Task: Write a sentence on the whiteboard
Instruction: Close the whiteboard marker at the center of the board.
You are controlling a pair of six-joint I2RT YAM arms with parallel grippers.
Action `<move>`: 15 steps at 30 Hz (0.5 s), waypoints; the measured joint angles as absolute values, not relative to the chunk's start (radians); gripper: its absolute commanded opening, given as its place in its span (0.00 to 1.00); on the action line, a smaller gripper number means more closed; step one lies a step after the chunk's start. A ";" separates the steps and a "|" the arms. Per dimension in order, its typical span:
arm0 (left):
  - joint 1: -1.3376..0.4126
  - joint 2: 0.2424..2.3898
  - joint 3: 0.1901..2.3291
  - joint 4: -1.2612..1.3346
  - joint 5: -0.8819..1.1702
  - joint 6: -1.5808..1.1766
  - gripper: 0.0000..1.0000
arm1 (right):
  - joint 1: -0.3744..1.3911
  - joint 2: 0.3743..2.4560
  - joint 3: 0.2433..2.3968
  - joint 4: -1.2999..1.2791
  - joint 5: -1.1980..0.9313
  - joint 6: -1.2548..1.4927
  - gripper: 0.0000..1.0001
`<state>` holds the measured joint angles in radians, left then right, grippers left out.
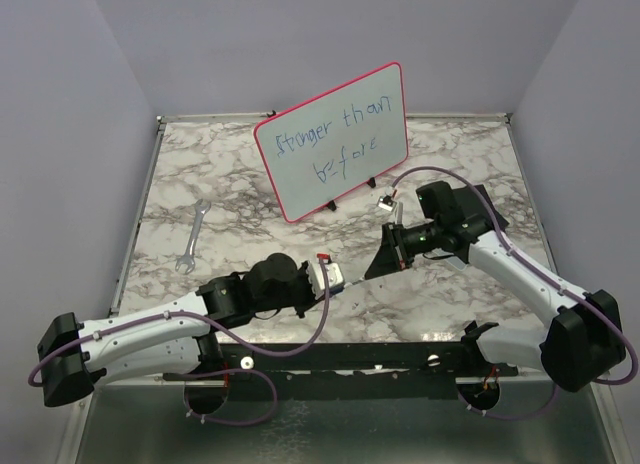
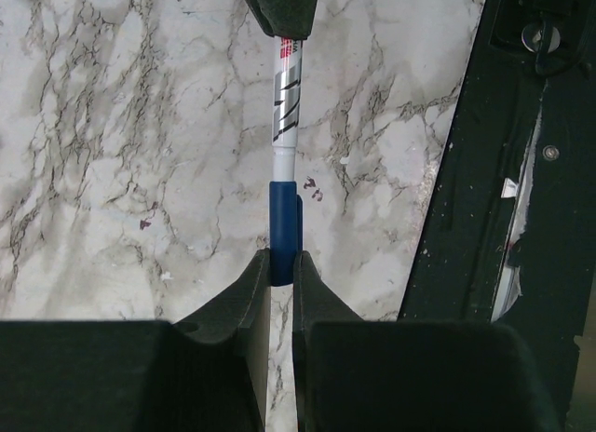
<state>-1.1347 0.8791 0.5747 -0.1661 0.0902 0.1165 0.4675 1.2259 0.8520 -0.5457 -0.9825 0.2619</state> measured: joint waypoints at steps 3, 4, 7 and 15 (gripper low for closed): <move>-1.134 0.881 0.572 -0.165 0.090 0.097 0.00 | 0.468 1.225 0.834 -0.517 -0.995 0.280 0.01; -1.134 0.878 0.570 -0.159 0.091 0.089 0.00 | 0.468 1.224 0.830 -0.510 -1.000 0.284 0.01; -1.135 0.865 0.558 -0.139 0.097 0.073 0.00 | 0.469 1.223 0.819 -0.492 -1.019 0.292 0.01; -1.135 0.854 0.540 -0.102 0.127 0.025 0.00 | 0.495 1.230 0.810 -0.479 -1.048 0.295 0.01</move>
